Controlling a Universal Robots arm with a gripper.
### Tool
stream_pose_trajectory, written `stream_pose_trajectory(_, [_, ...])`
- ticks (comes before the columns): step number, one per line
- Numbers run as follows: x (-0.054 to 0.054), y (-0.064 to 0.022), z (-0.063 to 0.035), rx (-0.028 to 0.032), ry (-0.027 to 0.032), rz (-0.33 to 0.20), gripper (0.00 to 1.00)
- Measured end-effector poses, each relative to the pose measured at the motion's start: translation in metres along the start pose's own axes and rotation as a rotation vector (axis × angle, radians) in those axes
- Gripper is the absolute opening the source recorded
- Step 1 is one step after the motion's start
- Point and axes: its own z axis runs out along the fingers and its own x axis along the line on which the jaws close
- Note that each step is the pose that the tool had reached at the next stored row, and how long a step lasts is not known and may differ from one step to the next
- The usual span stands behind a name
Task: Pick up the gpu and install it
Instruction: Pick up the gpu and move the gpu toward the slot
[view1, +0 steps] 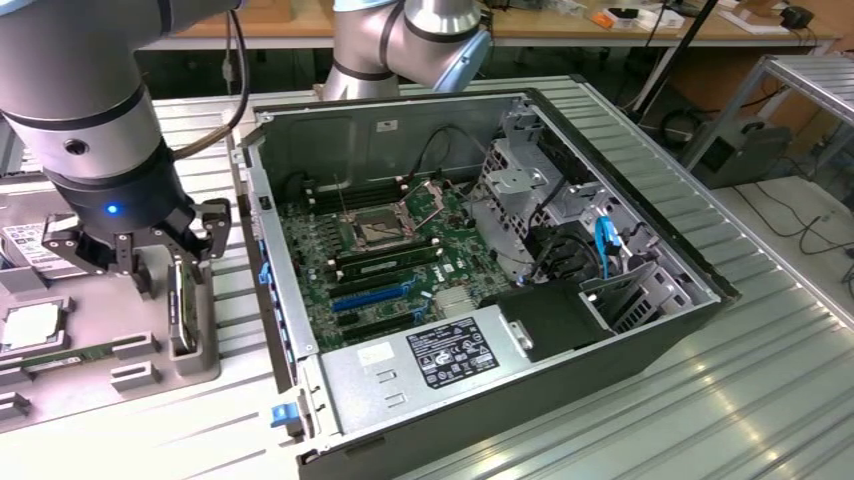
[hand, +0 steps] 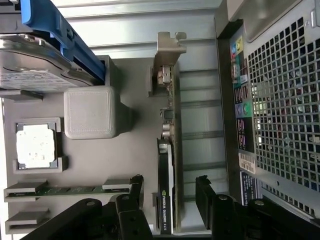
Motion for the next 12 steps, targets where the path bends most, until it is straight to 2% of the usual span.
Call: stream_pose_trajectory(12, [-0.001, -0.0027, 0.0149, 0.0001, 0.0, 0.0, 0.54])
